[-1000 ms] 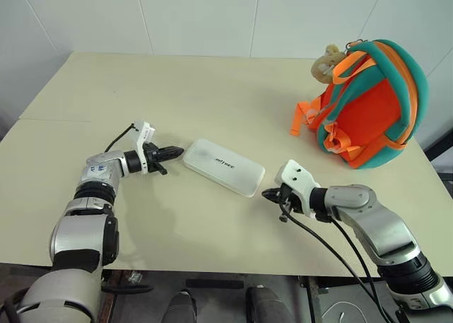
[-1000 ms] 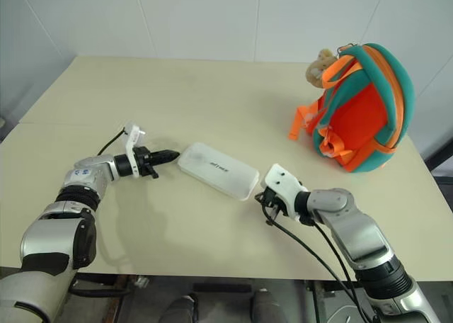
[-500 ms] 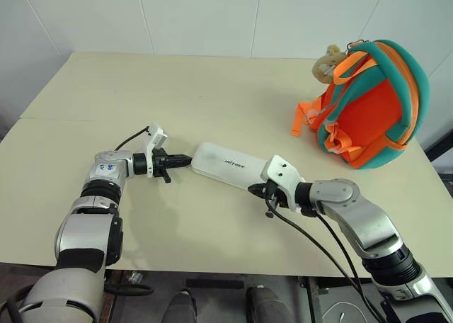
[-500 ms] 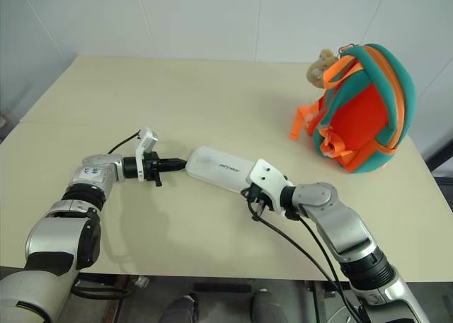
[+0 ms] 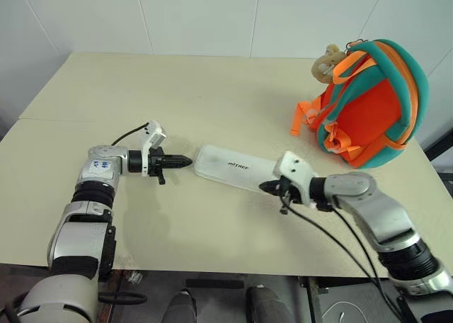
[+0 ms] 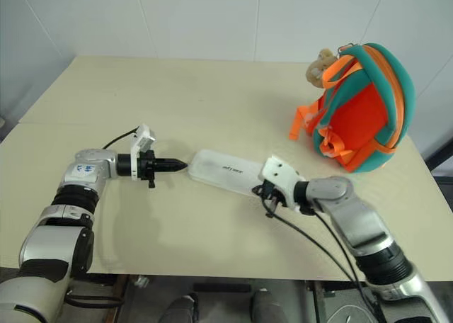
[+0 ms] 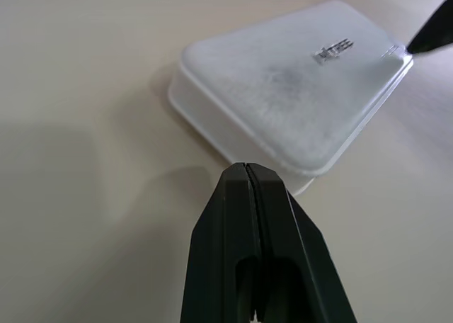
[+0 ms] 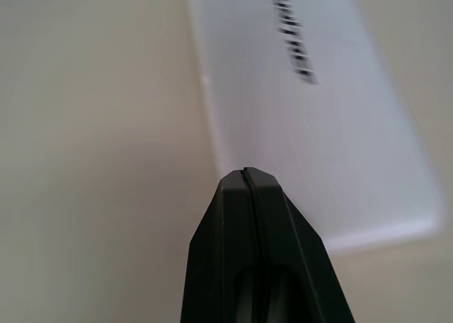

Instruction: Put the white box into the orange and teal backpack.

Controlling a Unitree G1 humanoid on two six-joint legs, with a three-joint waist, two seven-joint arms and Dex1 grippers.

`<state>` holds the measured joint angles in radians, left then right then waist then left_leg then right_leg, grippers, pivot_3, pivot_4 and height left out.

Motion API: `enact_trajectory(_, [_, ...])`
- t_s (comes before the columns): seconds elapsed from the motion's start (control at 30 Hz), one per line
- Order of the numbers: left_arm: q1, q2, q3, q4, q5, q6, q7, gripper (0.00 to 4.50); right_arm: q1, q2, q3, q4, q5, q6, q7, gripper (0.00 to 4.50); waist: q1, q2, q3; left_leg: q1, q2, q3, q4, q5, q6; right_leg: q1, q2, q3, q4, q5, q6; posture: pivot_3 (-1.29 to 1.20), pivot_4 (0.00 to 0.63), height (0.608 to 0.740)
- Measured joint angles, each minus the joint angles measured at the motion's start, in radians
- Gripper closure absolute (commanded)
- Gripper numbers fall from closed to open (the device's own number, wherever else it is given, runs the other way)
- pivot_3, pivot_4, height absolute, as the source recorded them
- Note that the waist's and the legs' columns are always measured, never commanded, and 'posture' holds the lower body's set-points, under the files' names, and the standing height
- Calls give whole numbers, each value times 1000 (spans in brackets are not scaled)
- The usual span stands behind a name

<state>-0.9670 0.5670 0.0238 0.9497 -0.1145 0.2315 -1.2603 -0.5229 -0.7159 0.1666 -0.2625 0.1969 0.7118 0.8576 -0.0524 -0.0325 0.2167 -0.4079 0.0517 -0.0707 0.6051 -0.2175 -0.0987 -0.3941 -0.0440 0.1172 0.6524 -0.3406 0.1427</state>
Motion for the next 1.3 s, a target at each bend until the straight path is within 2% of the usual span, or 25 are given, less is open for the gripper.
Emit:
enact_trajectory(0.27, [1, -5, 2, 0, -2, -4, 33, 4487, -22, 11, -38, 112, -33, -73, -38, 4500, -1, 0, 0, 0, 0, 0, 0, 0, 0, 0, 0, 0, 0, 0, 0, 0, 150, 740])
enact_trajectory(0.5, [1, -44, 16, 11, -5, -28, 87, 4487, -23, 34, 46, 209, -109, -106, -58, 4500, -2, 0, 0, 0, 0, 0, 0, 0, 0, 0, 0, 0, 0, 0, 0, 0, 150, 740])
enact_trajectory(1.03, [9, -56, 19, -6, -12, -24, 86, 4487, -23, 62, 48, 179, -98, -80, 2, 4500, -2, 0, 0, 0, 0, 0, 1, 0, 0, 0, 0, 0, 0, 0, 0, 0, 150, 740])
enact_trajectory(1.13, [35, -52, 17, -58, -13, -5, 84, 4487, -23, 60, 46, 178, -97, -77, 12, 4500, -2, 0, 0, 0, 0, 0, 1, 0, 0, 0, 0, 0, 1, 0, 0, 0, 150, 740])
enact_trajectory(1.3, [133, -19, -4, -250, -20, 95, 32, 4487, -29, 31, 41, 160, -88, -73, 59, 4500, -1, 0, 0, 0, 0, 0, 0, 0, 0, 0, 0, 0, 0, 0, 0, 0, 150, 740])
